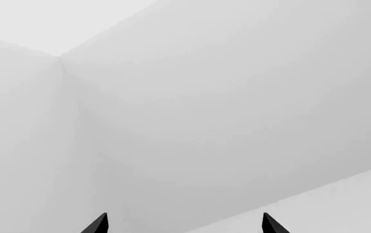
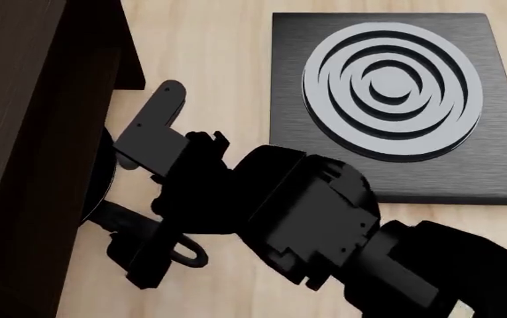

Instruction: Put the frying pan under the cabinet shelf.

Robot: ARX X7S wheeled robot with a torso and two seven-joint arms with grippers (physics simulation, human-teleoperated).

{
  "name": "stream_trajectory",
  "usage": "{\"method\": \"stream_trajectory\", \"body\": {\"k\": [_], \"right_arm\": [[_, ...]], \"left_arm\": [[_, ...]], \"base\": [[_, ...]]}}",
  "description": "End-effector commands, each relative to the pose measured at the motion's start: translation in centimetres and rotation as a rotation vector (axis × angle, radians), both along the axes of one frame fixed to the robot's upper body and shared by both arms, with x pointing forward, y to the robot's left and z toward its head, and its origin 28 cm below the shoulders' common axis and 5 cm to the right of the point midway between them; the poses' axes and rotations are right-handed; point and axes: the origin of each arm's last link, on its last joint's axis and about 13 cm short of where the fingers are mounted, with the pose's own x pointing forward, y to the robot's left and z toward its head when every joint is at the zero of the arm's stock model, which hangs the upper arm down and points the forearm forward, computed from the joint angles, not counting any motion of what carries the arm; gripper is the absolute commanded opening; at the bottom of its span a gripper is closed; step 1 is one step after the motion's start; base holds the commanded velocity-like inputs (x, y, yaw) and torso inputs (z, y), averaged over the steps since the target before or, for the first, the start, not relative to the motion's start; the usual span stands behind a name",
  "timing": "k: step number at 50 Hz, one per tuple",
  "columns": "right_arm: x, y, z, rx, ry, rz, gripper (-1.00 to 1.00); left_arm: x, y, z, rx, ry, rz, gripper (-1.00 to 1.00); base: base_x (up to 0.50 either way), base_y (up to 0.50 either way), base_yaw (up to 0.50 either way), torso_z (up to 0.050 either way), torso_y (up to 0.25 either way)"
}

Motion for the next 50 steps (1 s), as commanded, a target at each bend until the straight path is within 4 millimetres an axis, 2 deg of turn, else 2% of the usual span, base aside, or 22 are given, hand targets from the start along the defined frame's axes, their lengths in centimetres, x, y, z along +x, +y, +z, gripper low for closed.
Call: {"method": "stream_trajectory", "body": {"k": [1, 10, 16, 34, 50], "right_arm": [[-2.5, -1.3, 2.0, -0.002, -0.058, 0.005, 1.00], [-4.3, -2.5, 4.5, 0.049, -0.132, -0.017, 1.00], [-5.5, -3.3, 5.2, 0.065, -0.162, -0.031, 1.00], [-11.3, -6.4, 9.4, 0.113, -0.342, -0.095, 1.00], [-14.6, -9.2, 11.0, 0.157, -0.414, -0.209, 1.00]], "left_arm": [[-0.2, -0.2, 0.3, 0.002, -0.003, -0.007, 1.00], [-0.3, -0.2, 0.3, 0.003, -0.002, -0.008, 1.00], [-0.4, -0.4, 0.4, 0.006, -0.004, -0.011, 1.00], [-0.3, -0.6, 0.6, 0.001, -0.008, -0.023, 1.00], [-0.2, -0.9, 0.6, -0.001, -0.014, -0.041, 1.00]], "base": [[0.00, 0.00, 0.00, 0.000, 0.000], [0.00, 0.00, 0.00, 0.000, 0.000], [0.00, 0.00, 0.00, 0.000, 0.000], [0.00, 0.00, 0.00, 0.000, 0.000], [0.00, 0.00, 0.00, 0.000, 0.000]]}}
